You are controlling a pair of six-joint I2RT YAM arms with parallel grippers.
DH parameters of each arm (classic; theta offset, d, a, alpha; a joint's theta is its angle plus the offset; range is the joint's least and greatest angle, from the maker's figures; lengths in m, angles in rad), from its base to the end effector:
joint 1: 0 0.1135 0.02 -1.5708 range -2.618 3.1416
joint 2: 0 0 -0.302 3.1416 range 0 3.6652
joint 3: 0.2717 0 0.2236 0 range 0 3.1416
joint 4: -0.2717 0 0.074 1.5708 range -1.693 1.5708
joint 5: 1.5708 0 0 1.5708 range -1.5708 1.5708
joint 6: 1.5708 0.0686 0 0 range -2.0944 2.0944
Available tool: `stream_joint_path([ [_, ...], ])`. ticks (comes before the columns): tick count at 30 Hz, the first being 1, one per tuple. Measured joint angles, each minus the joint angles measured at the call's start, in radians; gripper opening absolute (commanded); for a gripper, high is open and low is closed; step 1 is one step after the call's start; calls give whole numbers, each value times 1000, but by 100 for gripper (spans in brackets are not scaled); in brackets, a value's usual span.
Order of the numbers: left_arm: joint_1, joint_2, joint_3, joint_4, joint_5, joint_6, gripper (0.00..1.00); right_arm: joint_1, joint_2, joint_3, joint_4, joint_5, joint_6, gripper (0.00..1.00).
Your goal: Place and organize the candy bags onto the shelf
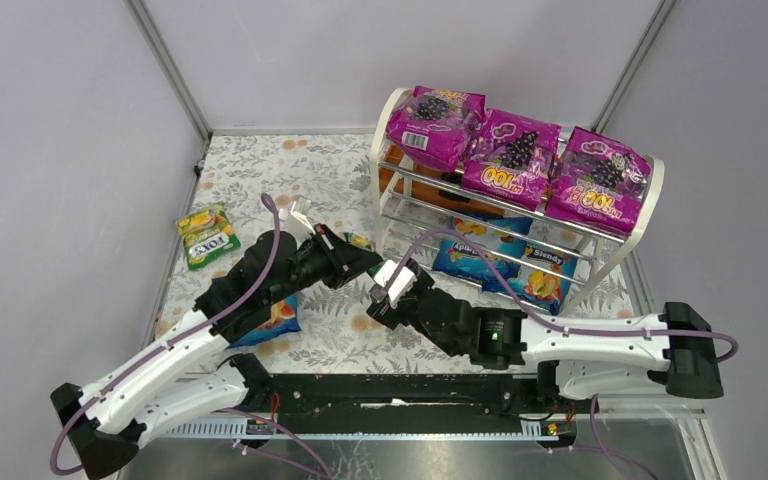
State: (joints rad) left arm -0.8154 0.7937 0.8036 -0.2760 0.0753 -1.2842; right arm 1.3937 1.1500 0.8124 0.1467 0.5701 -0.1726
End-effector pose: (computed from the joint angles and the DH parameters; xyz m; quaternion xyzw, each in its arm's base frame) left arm 0.1062 -0.1203 0.3535 -0.1622 0.7777 -0.5410 0.2760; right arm 0.0803 0.2387 0.3494 -0.3953 0.6508 0.1725 0.6248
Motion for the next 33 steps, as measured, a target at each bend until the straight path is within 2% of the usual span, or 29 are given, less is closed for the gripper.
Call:
stream_joint_path([
  [3, 5, 0, 8, 1, 14, 0, 0, 0, 18, -68, 137, 30, -58, 64],
  [7, 11, 0, 18, 0, 31, 3, 0, 0, 39, -112, 291, 69, -121, 46],
  [10, 18, 2, 27, 1, 45, 7, 0, 0, 42, -134, 370, 78, -147, 36],
  [13, 28, 10, 41, 0, 60, 21, 0, 0, 41, -150, 430, 93, -162, 31],
  [14, 32, 14, 47, -1, 65, 30, 4, 0, 41, -152, 441, 96, -165, 29],
  [15, 35, 17, 55, -3, 72, 41, 12, 0, 40, -154, 451, 100, -168, 28],
  [19, 40, 37, 105, -20, 76, 114, 59, 0, 29, -155, 457, 105, -173, 25],
  [22, 46, 72, 220, -77, 41, 216, 77, 0, 8, -154, 414, 109, -173, 23],
  [28, 50, 126, 498, -188, -162, 502, 87, 0, -60, -86, 198, 140, -195, 21],
  [33, 50, 69, 524, -199, -396, 714, 88, 0, -105, 39, -27, 210, -232, 21],
])
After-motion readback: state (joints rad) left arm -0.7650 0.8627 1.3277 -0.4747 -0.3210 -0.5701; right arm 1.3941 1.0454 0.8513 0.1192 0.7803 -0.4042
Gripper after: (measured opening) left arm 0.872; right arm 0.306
